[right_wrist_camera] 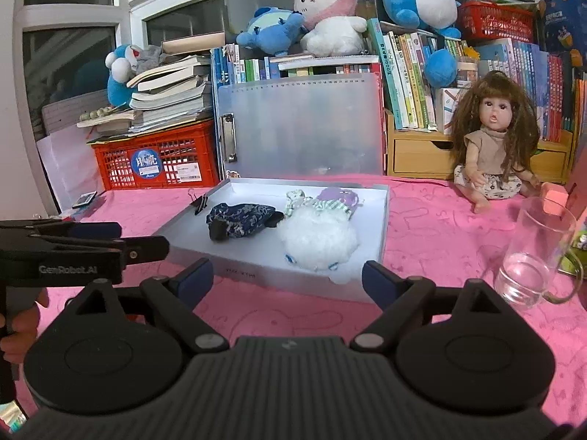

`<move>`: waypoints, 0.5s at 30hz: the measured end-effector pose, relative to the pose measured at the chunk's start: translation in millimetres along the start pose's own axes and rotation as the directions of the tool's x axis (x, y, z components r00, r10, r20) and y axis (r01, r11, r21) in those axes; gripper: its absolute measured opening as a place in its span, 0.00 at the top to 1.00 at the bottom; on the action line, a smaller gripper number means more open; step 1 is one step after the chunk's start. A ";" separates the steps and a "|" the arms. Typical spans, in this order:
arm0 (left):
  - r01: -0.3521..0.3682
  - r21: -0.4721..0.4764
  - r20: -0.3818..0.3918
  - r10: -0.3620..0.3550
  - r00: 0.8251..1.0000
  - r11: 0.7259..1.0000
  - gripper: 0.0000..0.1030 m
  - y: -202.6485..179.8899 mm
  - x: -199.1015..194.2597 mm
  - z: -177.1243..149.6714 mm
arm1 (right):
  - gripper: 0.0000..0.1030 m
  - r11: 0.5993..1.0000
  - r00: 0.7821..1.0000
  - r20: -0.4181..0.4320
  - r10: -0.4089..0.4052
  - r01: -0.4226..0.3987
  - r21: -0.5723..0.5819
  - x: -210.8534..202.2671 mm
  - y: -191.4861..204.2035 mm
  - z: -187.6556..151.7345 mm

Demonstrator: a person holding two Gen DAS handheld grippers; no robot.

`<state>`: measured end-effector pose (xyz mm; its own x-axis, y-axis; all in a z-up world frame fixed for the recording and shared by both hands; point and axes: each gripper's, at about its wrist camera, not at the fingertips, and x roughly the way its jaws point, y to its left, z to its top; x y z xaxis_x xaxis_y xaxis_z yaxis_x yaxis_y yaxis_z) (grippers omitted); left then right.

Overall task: Organize objects
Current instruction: 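Open both grippers to release disc and plush in the box, lift away, then move left gripper over a black disc while right moves over another black disc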

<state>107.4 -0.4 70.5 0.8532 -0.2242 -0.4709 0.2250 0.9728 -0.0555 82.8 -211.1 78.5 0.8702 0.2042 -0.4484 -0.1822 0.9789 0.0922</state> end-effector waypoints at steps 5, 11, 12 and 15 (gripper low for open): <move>-0.018 0.024 0.024 0.017 1.000 1.000 0.25 -1.2 -20.4 -20.7 | 0.09 1.000 1.000 -0.003 -0.016 0.016 -0.011 -9.2 2.8 -15.1; -0.026 0.055 0.045 0.024 0.999 0.998 0.25 -4.1 -42.3 -45.5 | 0.09 0.999 0.999 0.007 -0.052 0.052 -0.014 -22.8 3.8 -33.9; -0.027 0.059 0.046 0.024 0.999 0.998 0.25 -4.6 -45.3 -49.5 | 0.09 0.998 0.998 0.009 -0.058 0.058 -0.018 -25.3 3.9 -37.0; -0.028 0.064 0.042 0.025 0.999 0.998 0.25 -5.3 -53.2 -61.7 | 0.09 0.997 0.997 0.015 -0.075 0.075 -0.026 -32.5 4.9 -46.9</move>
<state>31.8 9.9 41.5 0.8775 -0.2021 -0.4348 0.2310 0.9729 0.0139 32.2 -213.0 51.9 0.8880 0.1302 -0.4411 -0.1280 0.9912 0.0349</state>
